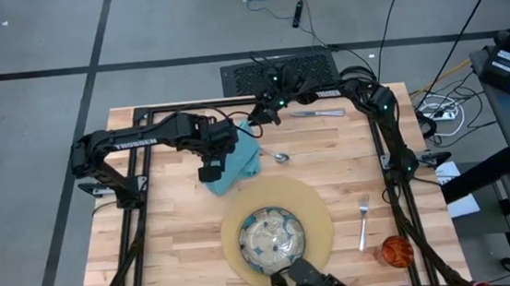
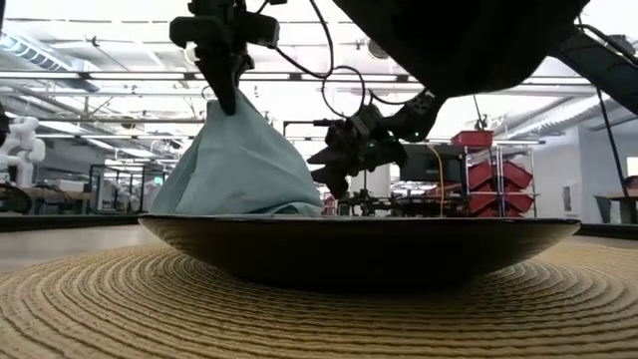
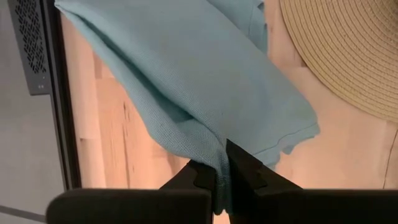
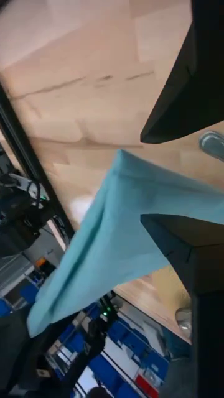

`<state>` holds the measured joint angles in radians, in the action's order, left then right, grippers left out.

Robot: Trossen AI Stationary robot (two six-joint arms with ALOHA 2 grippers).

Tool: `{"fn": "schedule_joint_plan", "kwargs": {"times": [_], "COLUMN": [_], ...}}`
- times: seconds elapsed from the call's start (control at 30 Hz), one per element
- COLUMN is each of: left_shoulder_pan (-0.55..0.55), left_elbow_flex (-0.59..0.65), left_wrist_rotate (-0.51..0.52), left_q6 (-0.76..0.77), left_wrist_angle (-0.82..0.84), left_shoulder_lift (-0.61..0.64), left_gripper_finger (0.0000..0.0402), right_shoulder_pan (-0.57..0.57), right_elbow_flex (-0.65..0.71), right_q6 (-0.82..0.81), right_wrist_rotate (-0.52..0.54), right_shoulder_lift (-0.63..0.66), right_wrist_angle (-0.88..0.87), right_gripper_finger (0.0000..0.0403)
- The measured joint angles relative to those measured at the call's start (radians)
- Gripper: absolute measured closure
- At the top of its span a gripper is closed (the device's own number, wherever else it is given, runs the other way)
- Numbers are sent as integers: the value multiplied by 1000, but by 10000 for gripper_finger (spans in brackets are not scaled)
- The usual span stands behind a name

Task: Set table place
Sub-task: Fold the blue napkin

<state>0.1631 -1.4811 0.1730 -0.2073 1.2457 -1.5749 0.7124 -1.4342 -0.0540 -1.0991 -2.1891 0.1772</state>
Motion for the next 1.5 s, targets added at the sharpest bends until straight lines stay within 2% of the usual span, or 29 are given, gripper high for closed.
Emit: {"fn": "schedule_joint_plan", "kwargs": {"times": [0.33,0.63,0.77,0.83,0.93,1.07,1.17,1.33,1.5], "left_shoulder_pan": [0,0,0,0,0,0,-2,-2,-2], "left_elbow_flex": [0,0,0,0,0,0,0,0,0], "left_wrist_rotate": [16,16,16,16,16,16,16,16,16], "left_q6": [-8,-15,-11,-11,-10,-8,3,19,19], "left_wrist_angle": [-2,-2,0,4,6,7,26,46,69], "left_shoulder_lift": [0,0,0,0,0,0,0,0,0], "left_gripper_finger": [401,401,401,401,401,401,401,402,401], "right_shoulder_pan": [-6,-61,-66,-66,-81,-138,-160,-172,-172], "right_elbow_flex": [0,-49,-101,-129,-178,-235,-255,-276,-275], "right_q6": [18,188,246,251,245,265,306,467,548], "right_wrist_rotate": [13,168,180,147,-13,-35,-37,-23,81], "right_shoulder_lift": [1,35,35,35,38,43,42,42,41], "right_wrist_angle": [-8,-240,-340,-375,-380,-375,-388,-535,-651], "right_gripper_finger": [215,215,215,215,215,220,259,384,401]}}
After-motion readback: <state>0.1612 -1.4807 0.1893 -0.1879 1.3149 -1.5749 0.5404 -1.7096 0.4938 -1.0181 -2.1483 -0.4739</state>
